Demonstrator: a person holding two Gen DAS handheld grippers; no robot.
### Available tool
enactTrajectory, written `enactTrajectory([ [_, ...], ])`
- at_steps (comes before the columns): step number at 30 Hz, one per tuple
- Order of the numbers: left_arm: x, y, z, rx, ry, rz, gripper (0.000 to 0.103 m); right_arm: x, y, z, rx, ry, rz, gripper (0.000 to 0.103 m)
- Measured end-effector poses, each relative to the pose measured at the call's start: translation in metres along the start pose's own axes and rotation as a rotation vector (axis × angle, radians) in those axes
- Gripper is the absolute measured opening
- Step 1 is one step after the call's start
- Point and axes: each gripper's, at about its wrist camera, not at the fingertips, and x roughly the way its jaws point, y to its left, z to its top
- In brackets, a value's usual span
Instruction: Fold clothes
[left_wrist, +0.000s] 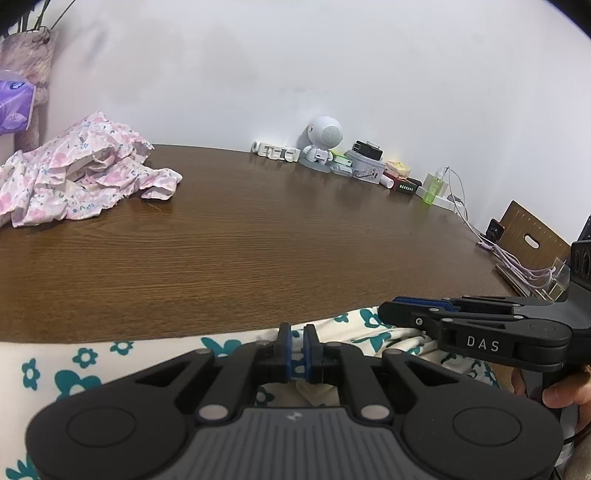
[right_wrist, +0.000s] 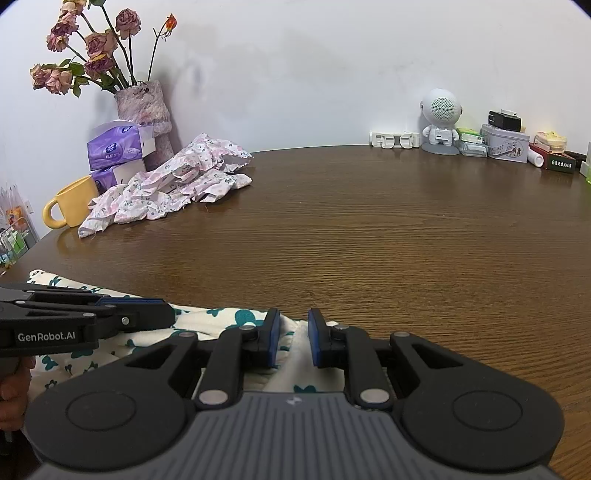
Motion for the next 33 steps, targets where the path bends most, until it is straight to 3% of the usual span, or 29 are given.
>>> enactTrajectory([
  [3,0.000,0.000,0.000,-0.004,-0.001,-0.005,0.007,0.000,0.000,0.000,0.001,0.000,0.000,0.016],
  [14,-0.003,-0.008,-0.004,0.015,-0.013,-0.036,0.028,0.000,0.001,0.000,-0.003,-0.001,-0.002,0.017],
  [19,-0.013,-0.011,-0.002,-0.005,-0.046,-0.039,0.046,-0.002,0.000,-0.001,0.013,-0.013,0.007,0.021],
  [24,-0.026,-0.017,0.002,0.020,-0.082,-0.040,0.046,-0.026,-0.014,0.000,0.095,-0.053,0.036,0.038],
  [29,-0.039,-0.032,0.001,0.106,-0.053,-0.059,0.042,-0.054,-0.030,0.001,0.191,-0.094,0.066,0.041],
  [33,-0.042,-0.044,-0.008,0.187,0.000,-0.068,0.022,-0.068,-0.047,-0.015,0.296,-0.043,0.125,0.041],
])
